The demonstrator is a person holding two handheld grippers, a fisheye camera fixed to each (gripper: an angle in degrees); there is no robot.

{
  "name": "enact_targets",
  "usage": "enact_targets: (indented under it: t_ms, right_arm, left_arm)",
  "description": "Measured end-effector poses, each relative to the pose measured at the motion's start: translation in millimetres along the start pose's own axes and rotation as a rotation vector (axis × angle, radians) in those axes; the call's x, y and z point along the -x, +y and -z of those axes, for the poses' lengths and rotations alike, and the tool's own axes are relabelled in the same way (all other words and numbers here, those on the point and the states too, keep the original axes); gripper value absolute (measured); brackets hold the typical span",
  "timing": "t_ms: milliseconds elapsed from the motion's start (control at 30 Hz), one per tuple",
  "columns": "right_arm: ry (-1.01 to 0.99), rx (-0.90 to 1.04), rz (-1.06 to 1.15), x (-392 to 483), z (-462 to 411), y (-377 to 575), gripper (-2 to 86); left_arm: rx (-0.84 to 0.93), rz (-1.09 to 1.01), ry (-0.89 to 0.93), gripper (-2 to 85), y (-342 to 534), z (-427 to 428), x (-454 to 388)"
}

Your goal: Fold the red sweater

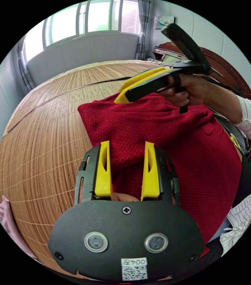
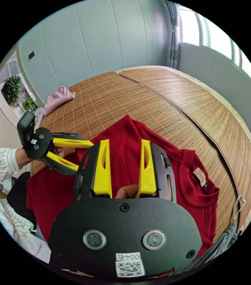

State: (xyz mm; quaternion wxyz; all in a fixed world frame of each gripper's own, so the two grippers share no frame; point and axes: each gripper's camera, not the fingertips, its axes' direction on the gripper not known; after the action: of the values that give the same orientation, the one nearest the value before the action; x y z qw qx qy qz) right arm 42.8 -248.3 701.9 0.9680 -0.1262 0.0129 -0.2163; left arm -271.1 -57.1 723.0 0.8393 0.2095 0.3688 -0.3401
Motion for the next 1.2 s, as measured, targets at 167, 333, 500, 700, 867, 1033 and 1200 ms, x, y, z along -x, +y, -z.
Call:
enact_targets:
  t_ms: [167, 333, 500, 700, 867, 1033, 1200]
  right_arm:
    - [0.072, 0.142, -0.059, -20.9, 4.8, 56.3, 15.5]
    - [0.086, 0.031, -0.169, -40.1, 54.7, 94.7, 15.7]
    - [0.156, 0.042, -0.110, -8.7, 88.7, 141.9, 14.1]
    - [0.186, 0.062, -0.137, 5.8, 103.6, 185.4, 13.1]
    - [0.151, 0.131, -0.140, 7.0, 101.8, 210.5, 16.3]
    - [0.119, 0.093, -0.115, 10.4, 118.1, 252.6, 17.4]
    - [0.113, 0.072, -0.187, 8.0, 149.8, 299.5, 17.6]
  left_arm:
    - [0.001, 0.006, -0.005, 15.7, -0.5, 4.2, -2.3]
    - [0.004, 0.009, -0.008, 15.2, -1.3, 8.8, -5.8]
    - [-0.087, -0.002, -0.084, 13.8, -10.4, 54.0, -16.0]
    - [-0.195, -0.103, 0.073, 11.9, -81.1, 67.2, -82.3]
    - [0.030, -0.165, 0.136, 12.5, -124.2, -19.0, -136.6]
    - [0.066, -0.168, 0.121, 13.2, -113.7, -38.3, -137.9]
    - [0.051, -0.166, 0.108, 13.4, -112.8, -21.4, -139.5]
